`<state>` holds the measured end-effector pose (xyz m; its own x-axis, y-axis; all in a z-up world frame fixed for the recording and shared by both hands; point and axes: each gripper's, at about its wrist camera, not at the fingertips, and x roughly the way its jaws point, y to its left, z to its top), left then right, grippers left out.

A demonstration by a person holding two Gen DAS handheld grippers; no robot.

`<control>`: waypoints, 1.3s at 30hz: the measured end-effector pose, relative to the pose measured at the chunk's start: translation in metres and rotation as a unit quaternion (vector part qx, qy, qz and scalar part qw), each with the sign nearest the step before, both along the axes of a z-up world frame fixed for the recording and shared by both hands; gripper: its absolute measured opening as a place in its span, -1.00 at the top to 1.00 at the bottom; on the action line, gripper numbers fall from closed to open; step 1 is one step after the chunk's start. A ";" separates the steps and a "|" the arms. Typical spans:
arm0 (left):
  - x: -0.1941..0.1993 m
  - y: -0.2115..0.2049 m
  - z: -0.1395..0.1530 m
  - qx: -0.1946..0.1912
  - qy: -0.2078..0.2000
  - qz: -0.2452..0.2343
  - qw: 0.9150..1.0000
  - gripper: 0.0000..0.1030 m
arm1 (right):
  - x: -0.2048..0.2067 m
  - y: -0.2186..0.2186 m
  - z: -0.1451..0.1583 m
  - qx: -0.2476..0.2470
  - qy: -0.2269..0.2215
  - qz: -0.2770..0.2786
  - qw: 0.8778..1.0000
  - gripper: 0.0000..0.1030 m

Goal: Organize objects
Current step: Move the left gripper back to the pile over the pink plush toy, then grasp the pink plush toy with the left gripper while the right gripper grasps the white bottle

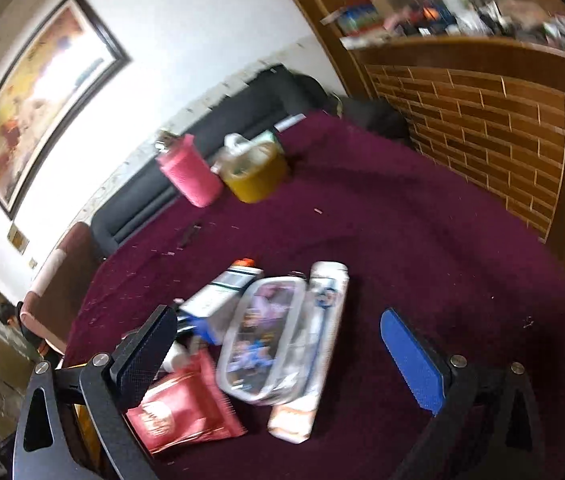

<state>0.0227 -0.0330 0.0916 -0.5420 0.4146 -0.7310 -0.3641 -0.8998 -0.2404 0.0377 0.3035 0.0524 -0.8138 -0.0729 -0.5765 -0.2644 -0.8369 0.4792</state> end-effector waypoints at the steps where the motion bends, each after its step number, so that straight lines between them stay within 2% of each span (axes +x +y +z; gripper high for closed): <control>1: -0.002 0.007 -0.005 -0.002 -0.006 -0.004 1.000 -0.89 | -0.002 0.005 -0.007 0.001 -0.004 -0.003 1.000 -1.00; 5: -0.025 0.031 -0.028 -0.002 -0.034 -0.008 0.999 -0.89 | -0.002 0.017 -0.024 -0.016 -0.009 -0.006 1.000 -1.00; 8: -0.042 0.053 -0.047 -0.025 -0.054 -0.007 0.998 -0.88 | 0.000 0.023 -0.027 -0.031 -0.008 -0.003 0.999 -1.00; 10: -0.043 0.062 -0.061 -0.006 -0.087 -0.030 0.996 -0.88 | 0.003 0.024 -0.029 -0.038 -0.009 0.000 0.999 -1.00; 12: -0.035 0.076 -0.074 0.020 -0.134 -0.071 0.988 -0.88 | 0.002 0.024 -0.031 -0.048 -0.011 0.004 0.999 -1.00; 14: -0.021 0.090 -0.079 0.066 -0.172 -0.132 0.974 -0.88 | 0.000 0.024 -0.032 -0.055 -0.014 0.010 0.998 -1.00; 15: -0.014 0.095 -0.078 0.087 -0.179 -0.157 0.967 -0.88 | -0.001 0.024 -0.033 -0.058 -0.015 0.013 0.998 -1.00; 16: -0.006 0.097 -0.074 0.098 -0.176 -0.172 0.964 -0.88 | -0.001 0.023 -0.033 -0.060 -0.014 0.015 0.998 -1.00; 17: -0.003 0.095 -0.068 0.098 -0.164 -0.172 0.966 -0.89 | -0.001 0.023 -0.033 -0.060 -0.014 0.016 0.998 -1.00; 18: -0.004 0.091 -0.064 0.088 -0.148 -0.156 0.973 -0.89 | -0.002 0.022 -0.033 -0.059 -0.014 0.017 0.998 -1.00; 20: -0.013 0.078 -0.058 0.057 -0.112 -0.102 0.987 -0.89 | -0.003 0.020 -0.034 -0.058 -0.014 0.020 0.998 -1.00; 22: -0.029 0.062 -0.059 0.032 -0.091 -0.043 0.994 -0.89 | -0.005 0.019 -0.035 -0.060 -0.018 0.025 0.998 -1.00; 24: -0.043 0.047 -0.062 0.025 -0.091 0.010 0.995 -0.89 | -0.006 0.018 -0.037 -0.062 -0.021 0.029 0.997 -1.00; 26: -0.049 0.043 -0.069 0.027 -0.092 0.030 0.995 -0.89 | -0.006 0.018 -0.037 -0.062 -0.022 0.032 0.997 -1.00; 27: -0.050 0.046 -0.074 0.016 -0.091 0.036 0.995 -0.89 | -0.006 0.018 -0.037 -0.061 -0.022 0.031 0.997 -1.00; 30: -0.058 0.059 -0.083 -0.014 -0.083 0.041 0.996 -0.88 | -0.008 0.017 -0.038 -0.060 -0.024 0.034 0.997 -1.00; 32: -0.061 0.069 -0.085 -0.048 -0.060 0.045 0.996 -0.88 | -0.008 0.018 -0.039 -0.061 -0.027 0.034 0.997 -1.00; 37: -0.070 0.075 -0.085 -0.066 -0.042 0.042 0.996 -0.88 | -0.010 0.018 -0.040 -0.065 -0.030 0.035 0.997 -1.00; 38: -0.072 0.077 -0.085 -0.069 -0.039 0.040 0.996 -0.76 | -0.010 0.018 -0.040 -0.064 -0.031 0.035 0.997 -1.00; 39: -0.074 0.080 -0.086 -0.078 -0.036 0.038 0.996 -0.37 | -0.011 0.017 -0.041 -0.064 -0.032 0.036 0.997 -1.00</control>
